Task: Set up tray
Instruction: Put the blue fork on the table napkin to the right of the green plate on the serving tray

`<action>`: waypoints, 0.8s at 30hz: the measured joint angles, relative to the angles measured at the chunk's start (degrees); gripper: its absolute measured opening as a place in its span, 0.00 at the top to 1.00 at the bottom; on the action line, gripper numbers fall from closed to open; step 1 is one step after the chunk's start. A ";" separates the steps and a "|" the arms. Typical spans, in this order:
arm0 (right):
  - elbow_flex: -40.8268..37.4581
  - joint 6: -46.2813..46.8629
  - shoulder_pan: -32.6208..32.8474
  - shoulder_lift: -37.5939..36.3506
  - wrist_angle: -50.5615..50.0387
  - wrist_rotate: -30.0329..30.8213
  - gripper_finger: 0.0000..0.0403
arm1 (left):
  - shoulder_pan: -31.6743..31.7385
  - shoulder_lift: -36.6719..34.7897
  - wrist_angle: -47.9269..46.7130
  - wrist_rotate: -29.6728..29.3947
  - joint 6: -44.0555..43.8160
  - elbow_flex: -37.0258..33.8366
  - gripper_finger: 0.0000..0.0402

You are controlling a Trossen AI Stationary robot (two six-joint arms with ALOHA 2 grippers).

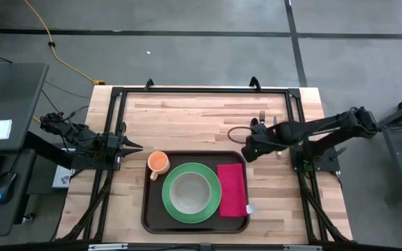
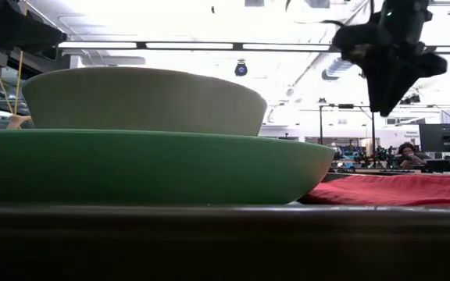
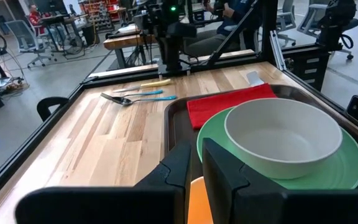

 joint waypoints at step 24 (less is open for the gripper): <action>0.00 -12.43 -18.84 0.04 -7.40 -0.02 0.81 | 0.00 0.00 0.03 -0.04 -0.22 0.00 0.83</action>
